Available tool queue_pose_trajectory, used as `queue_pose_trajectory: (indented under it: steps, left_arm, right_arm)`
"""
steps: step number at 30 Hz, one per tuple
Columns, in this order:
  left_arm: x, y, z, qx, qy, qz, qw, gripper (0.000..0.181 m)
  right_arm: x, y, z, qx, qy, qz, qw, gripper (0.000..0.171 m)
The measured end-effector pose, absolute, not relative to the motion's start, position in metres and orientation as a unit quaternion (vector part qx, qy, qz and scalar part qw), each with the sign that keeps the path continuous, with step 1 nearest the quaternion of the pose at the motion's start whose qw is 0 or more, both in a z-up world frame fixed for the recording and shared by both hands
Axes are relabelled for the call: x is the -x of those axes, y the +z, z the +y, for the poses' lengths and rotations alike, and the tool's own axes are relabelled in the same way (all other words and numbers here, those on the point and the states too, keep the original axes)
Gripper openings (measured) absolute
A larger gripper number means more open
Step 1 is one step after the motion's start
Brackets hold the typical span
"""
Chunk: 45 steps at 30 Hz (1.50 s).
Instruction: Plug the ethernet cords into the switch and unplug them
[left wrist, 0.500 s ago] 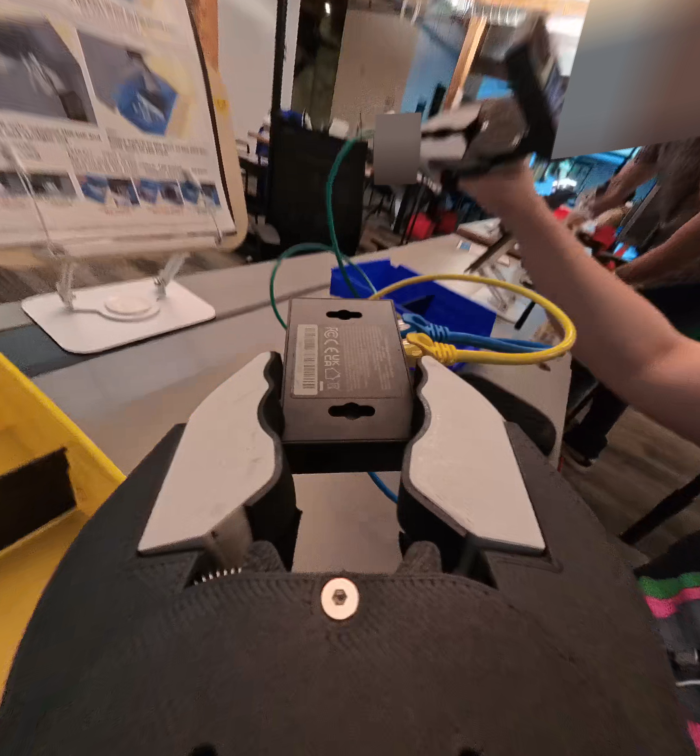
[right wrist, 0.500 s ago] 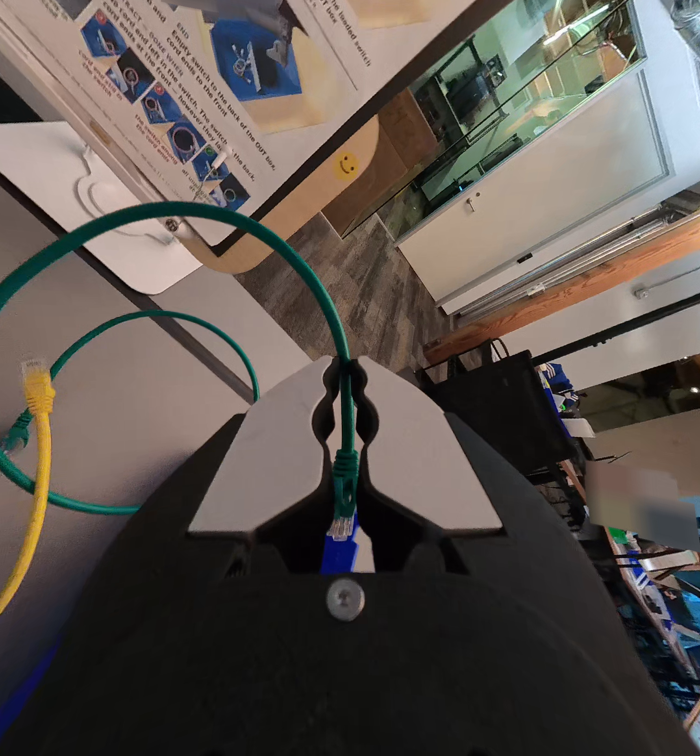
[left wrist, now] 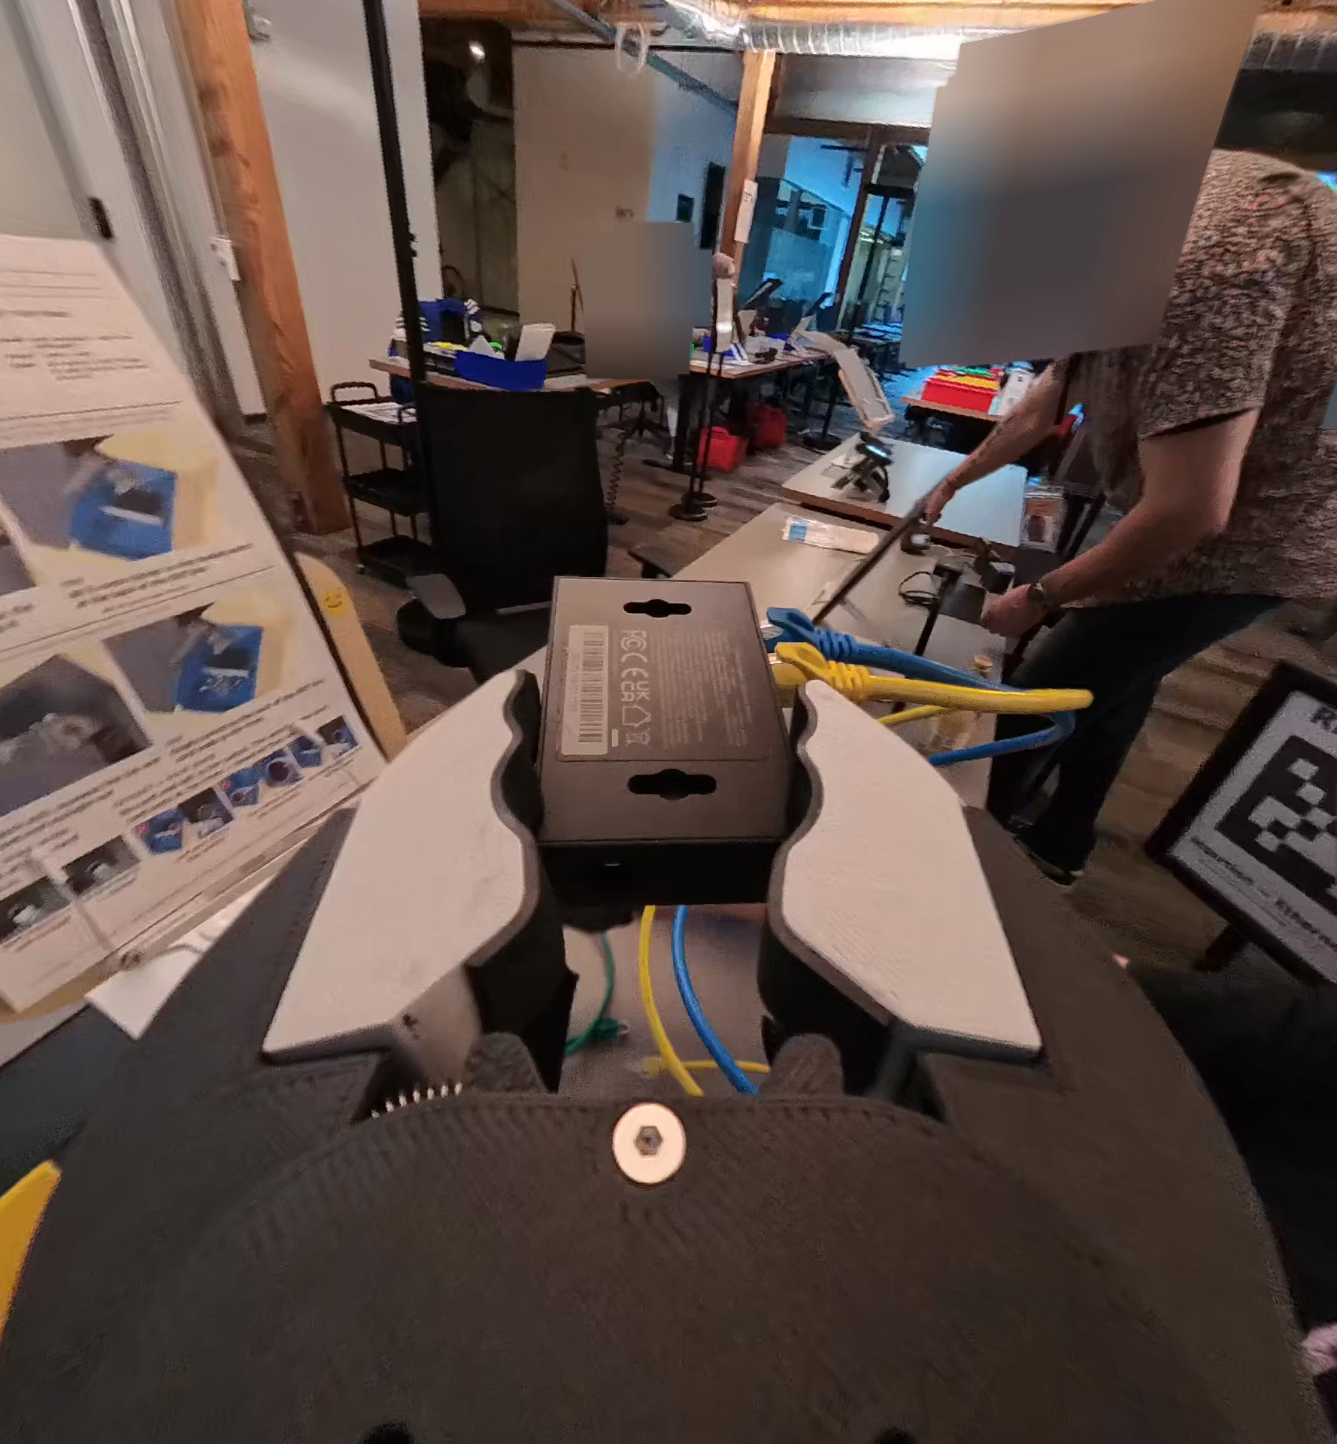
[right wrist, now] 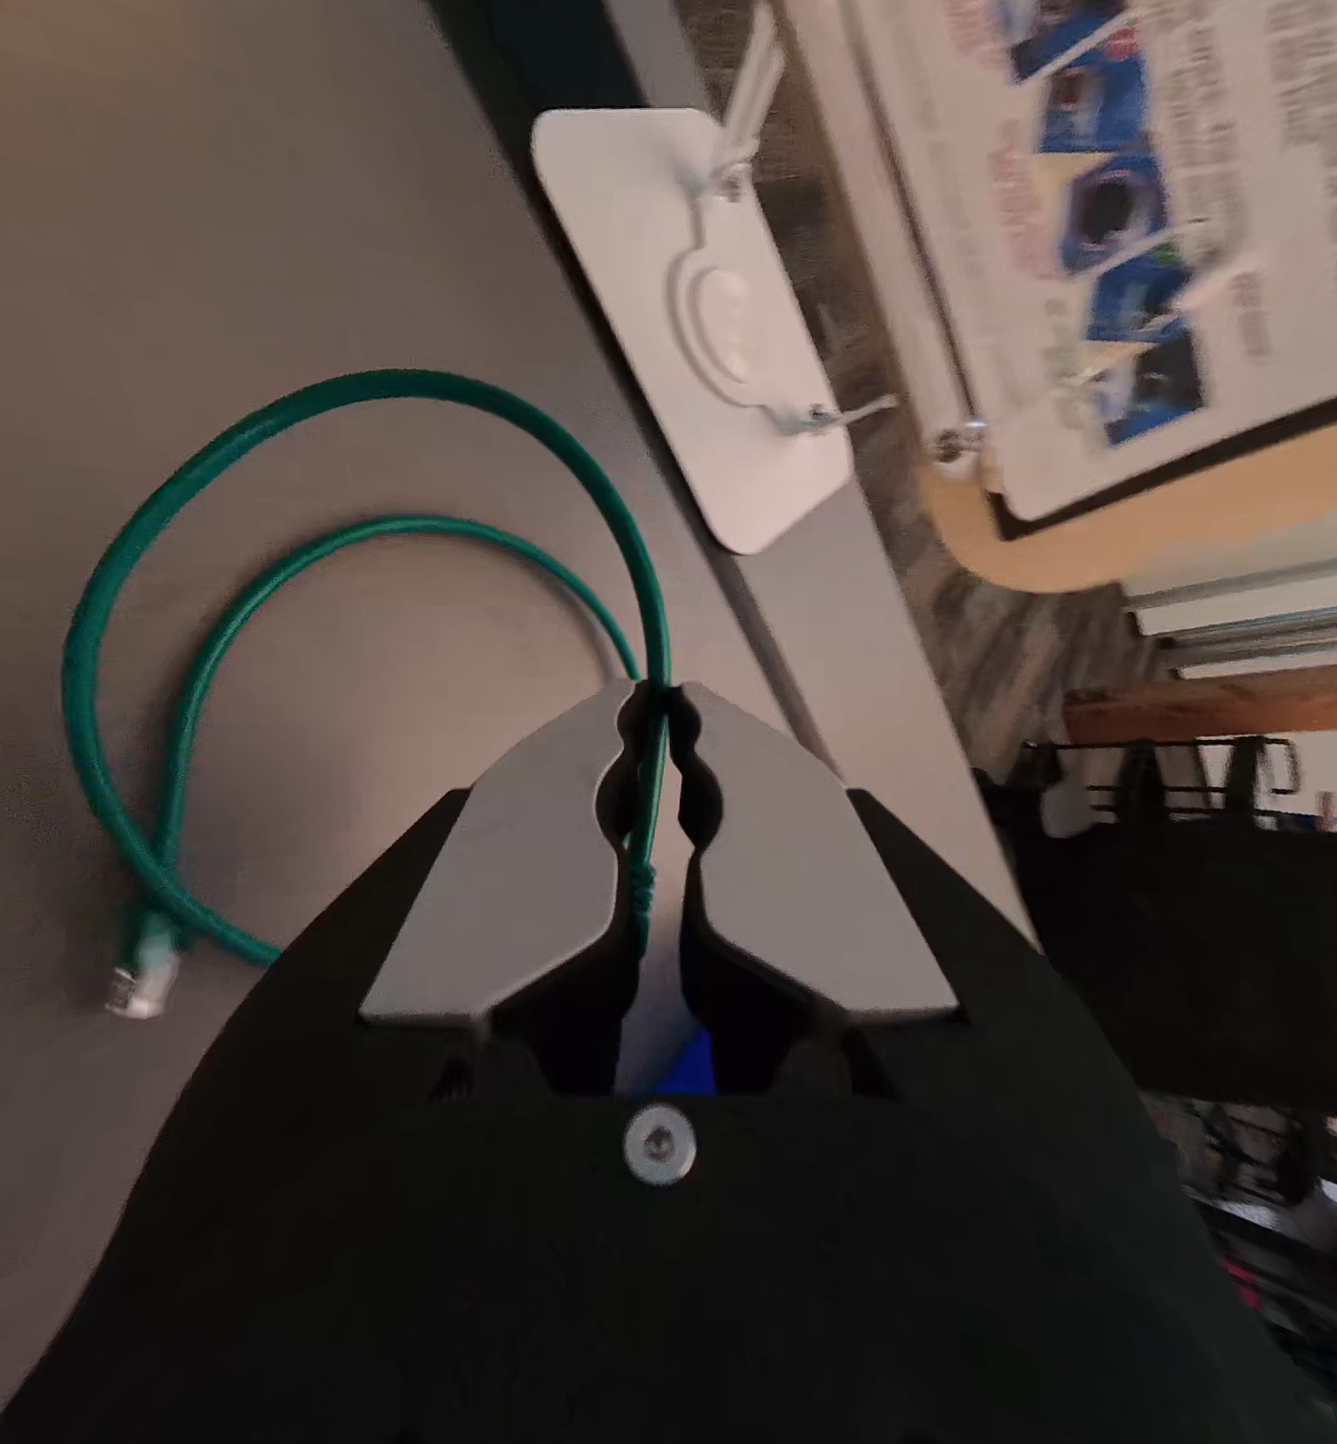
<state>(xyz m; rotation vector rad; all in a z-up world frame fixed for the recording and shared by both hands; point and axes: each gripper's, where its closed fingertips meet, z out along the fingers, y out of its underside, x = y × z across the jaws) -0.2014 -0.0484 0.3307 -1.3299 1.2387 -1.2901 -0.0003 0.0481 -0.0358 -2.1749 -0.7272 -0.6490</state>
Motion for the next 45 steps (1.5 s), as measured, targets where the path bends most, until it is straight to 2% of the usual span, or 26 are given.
queue_pose_trajectory:
  steps: [4, 7, 15, 23, 26, 28, 31, 35, 36, 39, 45]
  left_arm:
    - [0.191, 0.342, -0.054, 0.534, -0.519, 0.51, 0.43, 0.062]
    - [0.197, 0.319, -0.055, 0.547, -0.509, 0.519, 0.416, 0.06]
    - [0.233, 0.223, -0.051, 0.556, -0.547, 0.503, 0.372, 0.06]
    - [0.221, 0.069, -0.048, 0.611, -0.446, 0.514, 0.405, 0.06]
    - [0.204, 0.011, -0.052, 0.635, -0.404, 0.518, 0.406, 0.06]
    - [0.194, -0.022, -0.055, 0.657, -0.411, 0.507, 0.377, 0.06]
    - [0.191, -0.063, -0.044, 0.701, -0.39, 0.48, 0.355, 0.06]
    - [0.194, -0.091, -0.027, 0.734, -0.341, 0.469, 0.354, 0.06]
    - [0.194, -0.095, -0.022, 0.735, -0.318, 0.475, 0.365, 0.06]
    - [0.196, -0.114, -0.018, 0.737, -0.249, 0.518, 0.355, 0.06]
    - [0.196, -0.134, -0.033, 0.745, -0.289, 0.514, 0.312, 0.06]
  right_arm:
    - [0.008, -0.067, 0.058, 0.868, -0.212, -0.265, 0.362, 0.004]
    - [-0.008, -0.052, 0.06, 0.861, -0.211, -0.24, 0.396, 0.006]
    - [-0.068, 0.095, 0.042, 0.767, -0.201, -0.167, 0.586, 0.005]
    - [-0.083, 0.231, -0.018, 0.622, -0.179, -0.137, 0.75, 0.001]
    - [-0.073, 0.259, -0.04, 0.594, -0.111, -0.139, 0.784, 0.001]
    - [-0.064, 0.233, -0.034, 0.667, -0.065, -0.163, 0.724, 0.001]
    - [-0.061, 0.193, -0.031, 0.7, -0.104, -0.205, 0.676, 0.001]
    - [-0.059, 0.102, -0.018, 0.786, -0.102, -0.232, 0.563, 0.001]
    - [-0.056, 0.078, -0.014, 0.799, -0.101, -0.251, 0.537, 0.016]
    - [-0.066, 0.014, 0.001, 0.822, -0.171, -0.33, 0.433, 0.032]
    - [-0.076, -0.09, 0.018, 0.814, -0.232, -0.487, 0.213, 0.047]
